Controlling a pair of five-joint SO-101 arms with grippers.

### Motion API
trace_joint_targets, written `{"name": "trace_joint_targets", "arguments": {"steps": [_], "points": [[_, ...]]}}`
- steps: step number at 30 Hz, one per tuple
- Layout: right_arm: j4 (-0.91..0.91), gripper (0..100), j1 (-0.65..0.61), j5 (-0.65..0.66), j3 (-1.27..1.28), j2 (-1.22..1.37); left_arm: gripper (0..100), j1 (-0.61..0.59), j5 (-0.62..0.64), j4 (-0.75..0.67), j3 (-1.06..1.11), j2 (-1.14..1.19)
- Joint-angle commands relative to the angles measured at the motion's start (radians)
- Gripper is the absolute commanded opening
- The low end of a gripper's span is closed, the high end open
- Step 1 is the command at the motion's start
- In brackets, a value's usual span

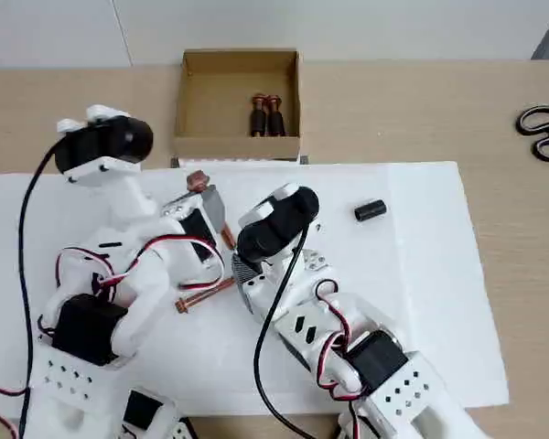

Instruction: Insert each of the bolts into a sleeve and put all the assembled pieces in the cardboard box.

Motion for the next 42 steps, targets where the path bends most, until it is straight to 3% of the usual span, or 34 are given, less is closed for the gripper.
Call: {"name": "trace_joint_targets", "arguments": {"steps": [1,15,29,42], "points": [[-0.021,0.2,-0.013,0.009,-0.012,-0.024,0,0.011,0.005,-0.029,-0.007,-0.025],[-0.001,0.2,-0.073,0.011,-0.017,-0.054,0,0.032,-0.061,-0.026,-0.008,-0.025],[0.065,0.2,-0.071,0.184,0.265,-0.584,0,0.041,-0.068,-0.063,-0.005,-0.025],[-0.182,0.2,-0.070,0.230,0.494,-0.673,0,0.075,-0.068,-0.038,0.004,-0.025]]}}
